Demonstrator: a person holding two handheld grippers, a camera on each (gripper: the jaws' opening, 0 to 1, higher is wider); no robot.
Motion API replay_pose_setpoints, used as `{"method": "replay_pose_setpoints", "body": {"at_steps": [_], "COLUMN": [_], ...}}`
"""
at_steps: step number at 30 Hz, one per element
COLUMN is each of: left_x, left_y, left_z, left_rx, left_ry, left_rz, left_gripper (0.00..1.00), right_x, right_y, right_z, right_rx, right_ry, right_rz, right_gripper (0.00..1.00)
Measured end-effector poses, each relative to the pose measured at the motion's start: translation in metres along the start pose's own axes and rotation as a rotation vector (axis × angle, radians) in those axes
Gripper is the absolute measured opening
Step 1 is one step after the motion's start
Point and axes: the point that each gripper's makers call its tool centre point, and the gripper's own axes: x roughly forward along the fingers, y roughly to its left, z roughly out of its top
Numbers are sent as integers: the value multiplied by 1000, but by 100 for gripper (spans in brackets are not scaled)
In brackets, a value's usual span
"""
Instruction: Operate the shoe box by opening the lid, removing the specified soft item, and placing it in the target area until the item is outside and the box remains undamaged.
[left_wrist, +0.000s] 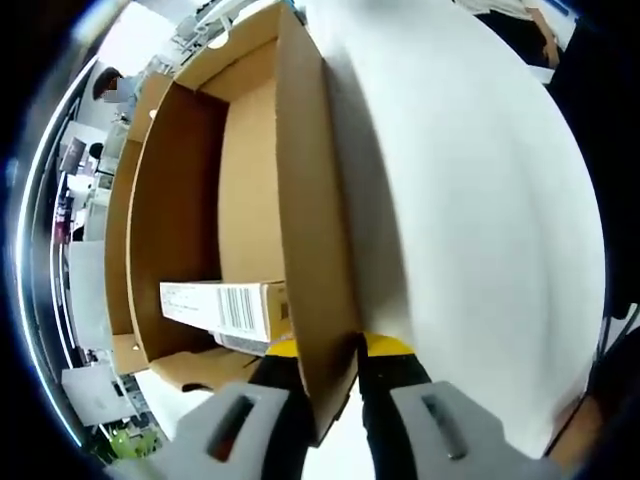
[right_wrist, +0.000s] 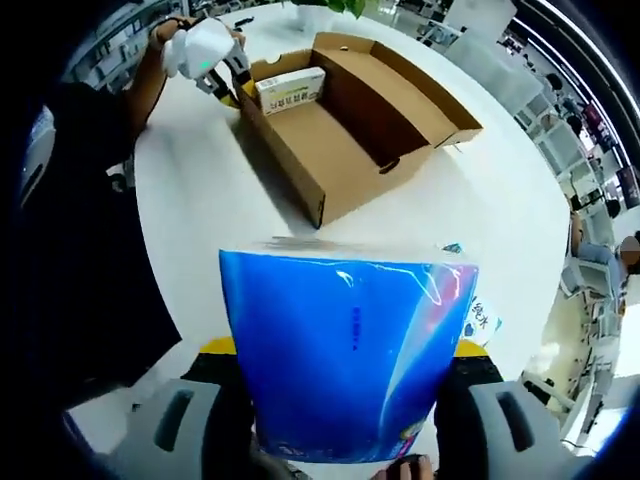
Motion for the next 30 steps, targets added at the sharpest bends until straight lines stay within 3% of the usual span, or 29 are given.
{"method": "replay_pose_setpoints", "body": {"at_steps": [3, 8, 18, 27, 30], "left_x": [0, -1, 0, 0, 0], "left_y": [0, -1, -1, -1, -1], "left_z": [0, 0, 0, 0, -1], "left_rx": [5, 7, 5, 5, 4], "left_ry": [4, -1, -4, -3, -3], "left_rz": [1, -1, -2, -2, -2], "left_gripper": [14, 14, 14, 14, 14], "right_x": [3, 16, 34, 43, 44], "right_y": [1, 5, -14, -14, -15], "right_z": [-10, -24, -41, -59, -65], "right_rx": [-33, -219, -281, -349, -434], "right_ry": [21, 54, 115, 174, 216], "right_rz": [1, 32, 33, 55, 55], "right_gripper": [73, 73, 71, 71, 70]}}
